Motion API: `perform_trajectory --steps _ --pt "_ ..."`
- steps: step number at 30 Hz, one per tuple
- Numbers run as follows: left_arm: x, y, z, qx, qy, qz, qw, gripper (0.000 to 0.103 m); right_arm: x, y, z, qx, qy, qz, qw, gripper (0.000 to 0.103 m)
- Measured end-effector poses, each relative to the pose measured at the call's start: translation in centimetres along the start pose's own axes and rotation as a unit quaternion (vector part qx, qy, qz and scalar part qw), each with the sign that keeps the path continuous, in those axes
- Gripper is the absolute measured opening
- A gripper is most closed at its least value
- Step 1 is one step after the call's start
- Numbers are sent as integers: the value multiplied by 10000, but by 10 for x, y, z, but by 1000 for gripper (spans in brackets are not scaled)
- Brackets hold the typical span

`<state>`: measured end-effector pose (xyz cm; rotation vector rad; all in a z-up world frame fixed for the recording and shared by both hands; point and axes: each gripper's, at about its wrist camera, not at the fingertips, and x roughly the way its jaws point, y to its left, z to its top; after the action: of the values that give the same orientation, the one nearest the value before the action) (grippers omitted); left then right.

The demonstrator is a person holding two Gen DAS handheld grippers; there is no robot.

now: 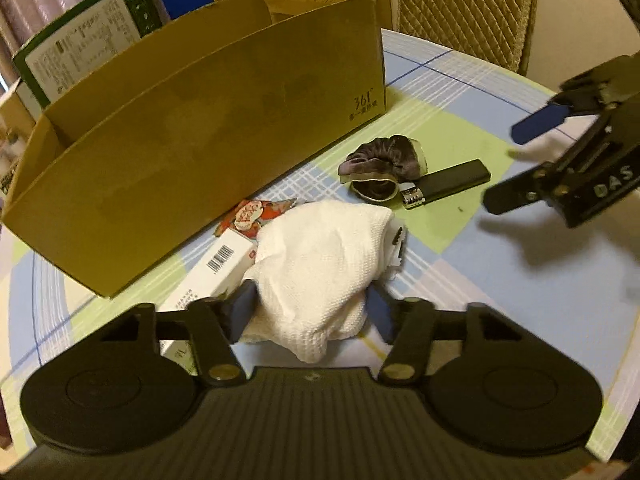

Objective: Organize objects
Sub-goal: 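Grasp the white towel with the left tool while the right tool grasps the black lighter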

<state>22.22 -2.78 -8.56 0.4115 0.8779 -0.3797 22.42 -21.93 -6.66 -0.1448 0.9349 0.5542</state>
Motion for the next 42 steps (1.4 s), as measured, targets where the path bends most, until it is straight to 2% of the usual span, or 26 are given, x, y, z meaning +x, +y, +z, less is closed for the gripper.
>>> perform_trajectory --steps 3,6,10,13,15,16,18,20,24,27,28,30,33,38,42 --pt "-5 1 -2 -242 39 22 9997 29 12 4 9 -265 86 62 9996 83" --pt "-13 2 -6 -517 2 -13 9987 23 26 9 14 -606 185 99 9979 77" --pt "-25 2 -13 -824 33 -91 9966 23 40 15 16 -944 284 22 9951 67" --pt "-36 -2 -22 -1042 42 -142 9944 23 40 14 15 -799 306 -18 9963 58" --pt "-41 -4 -28 -1155 54 -126 9932 23 35 15 13 -694 348 -76 9970 41" --pt "-45 -6 -31 -1236 50 -117 9923 23 31 16 10 -593 378 -55 9975 37" --pt "-50 -8 -36 -1393 45 -107 9902 23 23 17 6 -366 444 60 9983 27" --pt "-54 -11 -40 -1488 42 -94 9888 23 14 20 -3 -157 499 241 9983 23" --pt "-59 -15 -43 -1547 50 -116 9879 23 -1 28 -20 70 539 501 9973 22" --pt "-61 -16 -46 -1576 37 -104 9874 23 -11 38 -31 -127 555 706 9959 22" --pt "-62 -15 -46 -1602 30 -76 9871 23 -13 42 -33 -262 496 663 9962 23" --pt "-64 -12 -47 -1639 14 -11 9865 23 -18 40 -34 -422 300 484 9975 34" --pt "-64 -8 -46 -1692 -27 78 9856 23 -15 30 -26 -297 136 371 9988 44" --pt "-57 -5 -41 -1741 -13 149 9846 23 5 30 -9 -465 62 356 9983 44" --pt "-52 -8 -39 -1620 -89 240 9865 27 22 37 -1 -676 20 207 9975 44"
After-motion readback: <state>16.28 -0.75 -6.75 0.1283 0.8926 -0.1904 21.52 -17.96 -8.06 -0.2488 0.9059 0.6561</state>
